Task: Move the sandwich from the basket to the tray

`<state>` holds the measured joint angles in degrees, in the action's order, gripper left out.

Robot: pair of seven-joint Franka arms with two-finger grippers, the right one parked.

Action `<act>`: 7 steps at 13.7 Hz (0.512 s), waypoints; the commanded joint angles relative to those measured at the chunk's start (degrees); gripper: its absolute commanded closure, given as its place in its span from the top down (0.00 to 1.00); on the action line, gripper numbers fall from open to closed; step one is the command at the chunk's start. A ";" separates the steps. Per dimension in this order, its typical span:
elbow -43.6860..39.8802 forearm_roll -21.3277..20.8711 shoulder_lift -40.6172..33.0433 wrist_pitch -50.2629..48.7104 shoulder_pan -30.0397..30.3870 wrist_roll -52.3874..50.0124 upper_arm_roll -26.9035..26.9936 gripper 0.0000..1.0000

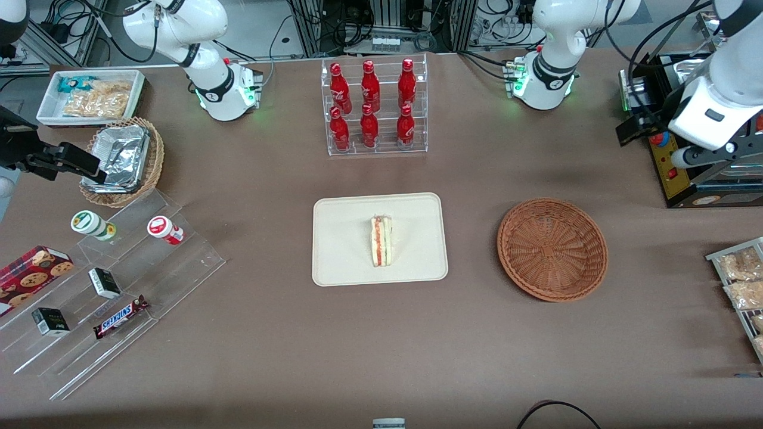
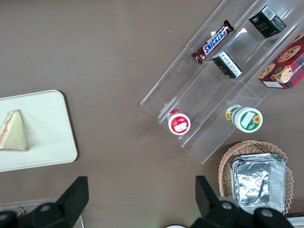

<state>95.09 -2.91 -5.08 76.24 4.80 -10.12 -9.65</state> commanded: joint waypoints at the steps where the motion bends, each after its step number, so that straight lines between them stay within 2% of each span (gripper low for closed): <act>1: -0.33 2.28 -0.29 0.57 -1.11 3.52 1.83 1.00; 5: -3.86 1.94 2.35 2.06 -1.37 4.23 1.83 1.00; 7: -3.42 1.68 2.53 8.36 -1.55 3.53 1.83 1.00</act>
<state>93.02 -1.23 -3.52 81.13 4.08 -6.75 -8.44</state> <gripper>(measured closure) 0.004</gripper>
